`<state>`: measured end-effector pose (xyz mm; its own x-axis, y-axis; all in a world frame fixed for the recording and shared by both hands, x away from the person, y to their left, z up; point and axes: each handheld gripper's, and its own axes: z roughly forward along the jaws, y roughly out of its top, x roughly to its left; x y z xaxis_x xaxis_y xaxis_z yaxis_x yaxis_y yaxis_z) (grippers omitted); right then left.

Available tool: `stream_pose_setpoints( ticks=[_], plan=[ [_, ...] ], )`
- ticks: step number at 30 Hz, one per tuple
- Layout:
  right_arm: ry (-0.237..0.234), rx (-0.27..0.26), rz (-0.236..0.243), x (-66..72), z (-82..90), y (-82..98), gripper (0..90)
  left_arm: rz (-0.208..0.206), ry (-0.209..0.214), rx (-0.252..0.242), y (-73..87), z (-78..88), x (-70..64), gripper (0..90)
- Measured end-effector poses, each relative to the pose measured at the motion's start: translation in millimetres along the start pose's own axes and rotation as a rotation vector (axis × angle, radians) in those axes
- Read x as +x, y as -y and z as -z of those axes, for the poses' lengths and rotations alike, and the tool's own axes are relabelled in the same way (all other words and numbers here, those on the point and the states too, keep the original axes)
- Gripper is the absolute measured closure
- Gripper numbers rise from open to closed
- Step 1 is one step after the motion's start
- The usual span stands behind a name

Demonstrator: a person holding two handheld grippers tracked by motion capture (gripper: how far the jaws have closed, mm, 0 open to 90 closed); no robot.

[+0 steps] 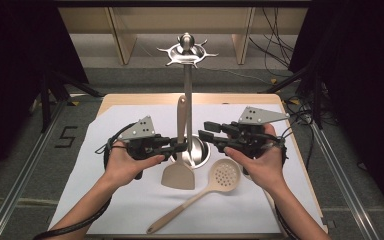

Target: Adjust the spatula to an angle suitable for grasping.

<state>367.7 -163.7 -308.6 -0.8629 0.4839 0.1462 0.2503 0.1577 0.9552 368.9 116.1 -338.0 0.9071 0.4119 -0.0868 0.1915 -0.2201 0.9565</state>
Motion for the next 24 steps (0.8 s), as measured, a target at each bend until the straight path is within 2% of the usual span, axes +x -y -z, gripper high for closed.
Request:
stream_pose_setpoints(
  ticks=[2,5,9,10,11,13,15,16,17,20,21,22,23,24],
  plan=[
    [0.037,0.009,0.001,-2.9,0.8,6.6,62.6,-0.004,-0.010,-0.001,-1.8,-0.1,-0.9,77.6],
    [0.115,0.055,-0.008,-4.5,2.7,17.8,62.4,-0.008,-0.032,-0.010,-5.0,0.1,-1.5,77.7],
    [0.186,0.096,0.003,-9.3,3.4,34.1,61.9,0.014,-0.054,-0.022,-9.3,-0.1,-2.8,77.6],
    [0.193,0.101,-0.025,-8.3,2.6,38.9,61.6,0.018,-0.055,-0.022,-10.4,-0.7,-3.1,77.6],
    [0.209,0.109,-0.008,-10.3,3.1,43.4,61.4,0.017,-0.055,-0.021,-11.3,-1.1,-3.2,77.6],
    [0.235,0.125,-0.022,-11.5,3.8,51.6,61.4,0.017,-0.061,-0.020,-14.3,-2.5,-3.9,77.6],
    [0.239,0.144,-0.033,-13.3,6.3,58.7,61.4,0.020,-0.072,-0.025,-17.2,-3.8,-5.0,77.6],
    [0.250,0.137,-0.057,-12.3,6.6,62.3,61.4,0.015,-0.076,-0.024,-19.0,-4.3,-5.1,77.6],
    [0.263,0.153,-0.058,-12.4,8.5,64.7,61.5,0.016,-0.078,-0.027,-20.4,-4.9,-5.5,77.6],
    [0.276,0.150,-0.066,-15.0,10.6,72.0,61.5,0.016,-0.075,-0.032,-24.7,-6.8,-6.2,77.6],
    [0.277,0.139,-0.055,-16.5,10.2,74.5,61.5,0.016,-0.074,-0.031,-26.0,-7.5,-6.5,77.6],
    [0.284,0.155,-0.070,-15.6,11.8,75.7,61.6,0.014,-0.076,-0.029,-27.5,-8.4,-6.7,77.6],
    [0.278,0.146,-0.056,-17.8,11.4,77.8,61.6,0.014,-0.078,-0.028,-28.2,-8.7,-6.7,77.6],
    [0.284,0.153,-0.069,-16.8,11.9,78.3,61.6,0.016,-0.081,-0.025,-30.0,-9.4,-6.6,77.6]
  ],
)
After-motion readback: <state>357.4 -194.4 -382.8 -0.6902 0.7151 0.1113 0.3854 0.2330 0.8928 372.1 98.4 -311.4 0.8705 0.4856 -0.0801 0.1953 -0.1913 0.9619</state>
